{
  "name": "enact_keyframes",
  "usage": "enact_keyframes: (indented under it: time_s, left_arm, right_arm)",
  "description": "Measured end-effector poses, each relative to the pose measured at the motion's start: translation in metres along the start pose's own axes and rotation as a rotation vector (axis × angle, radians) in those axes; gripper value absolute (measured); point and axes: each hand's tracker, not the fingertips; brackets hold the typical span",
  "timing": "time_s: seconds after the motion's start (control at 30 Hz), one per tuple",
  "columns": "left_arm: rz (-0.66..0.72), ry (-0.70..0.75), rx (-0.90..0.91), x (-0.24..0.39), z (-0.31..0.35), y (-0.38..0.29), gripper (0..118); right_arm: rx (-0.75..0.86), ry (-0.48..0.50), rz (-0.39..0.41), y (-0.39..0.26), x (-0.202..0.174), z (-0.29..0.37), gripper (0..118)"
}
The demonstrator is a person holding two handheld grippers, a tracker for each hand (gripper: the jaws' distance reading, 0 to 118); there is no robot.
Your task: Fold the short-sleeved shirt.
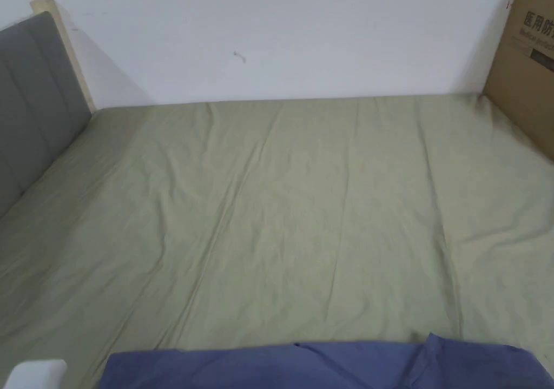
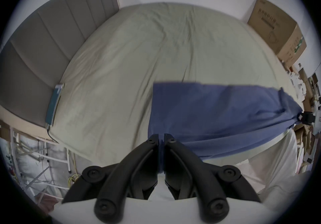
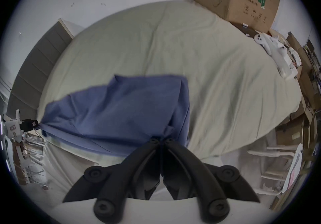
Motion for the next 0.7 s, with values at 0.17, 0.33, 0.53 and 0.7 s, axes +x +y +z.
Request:
enact_keyframes:
  time_s: [0.17,0.33,0.53,0.7]
  left_arm:
    - [0.01,-0.001,-0.029,0.009,-0.014,-0.017,95]
    - [0.078,-0.037,0.068,-0.001,0.017,-0.01,105]
    - [0.241,-0.184,0.157,-0.016,0.032,-0.006,64]
    - [0.294,-0.155,0.115,-0.021,0.014,-0.019,0]
  right_arm:
    - [0.027,-0.04,-0.024,-0.018,-0.012,-0.009,8]
    - [0.129,-0.074,0.05,0.003,-0.021,0.017,86]
    - [0.216,0.036,0.093,0.017,-0.056,0.027,80]
    - [0.132,0.045,0.088,0.013,-0.093,-0.006,4]
